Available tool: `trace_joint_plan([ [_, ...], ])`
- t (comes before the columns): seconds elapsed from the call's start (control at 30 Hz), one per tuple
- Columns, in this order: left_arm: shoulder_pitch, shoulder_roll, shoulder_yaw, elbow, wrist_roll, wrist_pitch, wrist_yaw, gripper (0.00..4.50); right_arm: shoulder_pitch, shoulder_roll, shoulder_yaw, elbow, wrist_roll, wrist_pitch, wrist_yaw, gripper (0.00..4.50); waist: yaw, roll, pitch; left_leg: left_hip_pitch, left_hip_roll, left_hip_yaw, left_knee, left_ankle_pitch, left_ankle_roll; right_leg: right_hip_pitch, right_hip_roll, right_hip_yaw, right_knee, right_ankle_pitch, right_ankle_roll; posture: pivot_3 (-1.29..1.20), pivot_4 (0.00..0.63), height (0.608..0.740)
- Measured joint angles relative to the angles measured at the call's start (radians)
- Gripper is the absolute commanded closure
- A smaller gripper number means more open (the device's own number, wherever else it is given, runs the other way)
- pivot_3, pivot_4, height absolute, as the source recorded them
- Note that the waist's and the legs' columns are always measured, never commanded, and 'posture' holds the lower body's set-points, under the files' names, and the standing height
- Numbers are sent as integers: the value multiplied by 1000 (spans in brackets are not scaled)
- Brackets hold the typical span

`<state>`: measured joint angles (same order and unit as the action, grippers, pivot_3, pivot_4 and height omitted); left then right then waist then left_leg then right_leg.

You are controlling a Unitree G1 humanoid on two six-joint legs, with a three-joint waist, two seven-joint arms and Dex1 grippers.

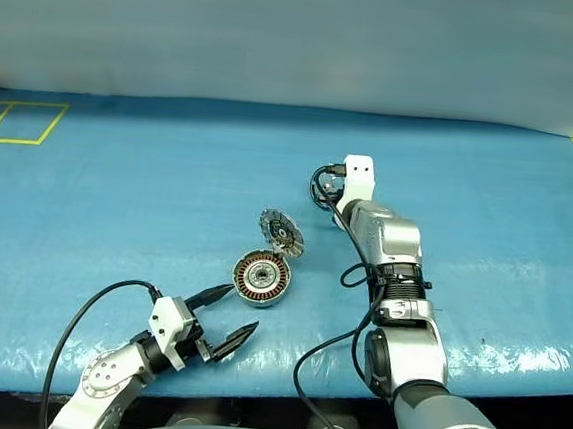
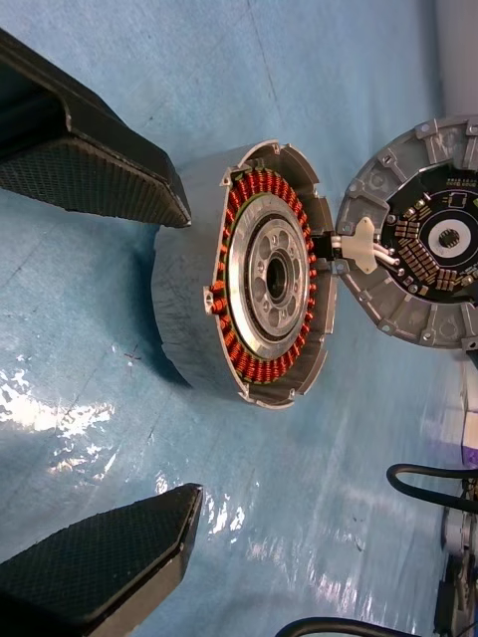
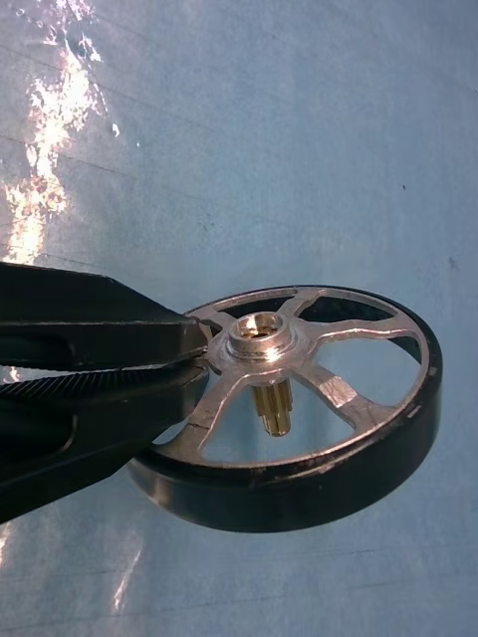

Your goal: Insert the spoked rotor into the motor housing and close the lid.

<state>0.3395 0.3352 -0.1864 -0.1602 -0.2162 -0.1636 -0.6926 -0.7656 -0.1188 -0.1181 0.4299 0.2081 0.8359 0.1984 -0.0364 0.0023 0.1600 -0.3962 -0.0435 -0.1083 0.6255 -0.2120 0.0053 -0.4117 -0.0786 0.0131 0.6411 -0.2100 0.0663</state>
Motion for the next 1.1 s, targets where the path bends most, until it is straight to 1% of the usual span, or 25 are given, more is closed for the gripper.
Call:
trace_joint_plan([
  [0.53, -3, -1, -10, 18, -1, 0, -8, 0, 223, -66, -49, -420, 132, 317, 27, 4497, 1, 0, 0, -2, 0, -2, -2, 0, 0, -1, -1, -1, -4, 0, 0, 0, 150, 740],
  [0.63, -3, -1, -10, 18, -3, 0, -10, 0, 249, -71, -70, -464, 153, 373, 23, 3724, 1, 0, 0, -3, 0, -2, -3, 0, 0, -1, -1, -1, -5, 0, 0, 0, 150, 740],
  [0.7, -2, 0, -11, 18, -4, 0, -14, 0, 273, -72, -86, -474, 162, 405, 19, 3106, 2, 0, 1, -5, 0, -2, -3, 0, 0, -3, -1, -1, -5, 0, 1, 0, 150, 740],
  [0.77, -4, 1, -10, 18, -4, 0, -17, 0, 275, -76, -92, -485, 166, 434, 14, 2383, 1, 1, 2, -6, 0, -1, -3, 0, 0, -3, -1, -1, -6, 0, 1, 0, 150, 740],
  [0.83, -6, 1, -11, 18, -4, 0, -23, 0, 275, -77, -98, -498, 171, 452, 11, 1774, 0, 1, 3, -6, 0, -1, -4, 0, 0, -4, -1, -1, -7, 0, 1, 0, 150, 740],
  [1.1, -8, 2, -11, 18, -4, 1, -30, 0, 272, -101, -135, -650, 218, 533, 8, 1774, 1, 2, 3, -9, 0, -1, -4, 0, 0, -4, -1, -2, -11, 1, 3, 0, 150, 740],
])
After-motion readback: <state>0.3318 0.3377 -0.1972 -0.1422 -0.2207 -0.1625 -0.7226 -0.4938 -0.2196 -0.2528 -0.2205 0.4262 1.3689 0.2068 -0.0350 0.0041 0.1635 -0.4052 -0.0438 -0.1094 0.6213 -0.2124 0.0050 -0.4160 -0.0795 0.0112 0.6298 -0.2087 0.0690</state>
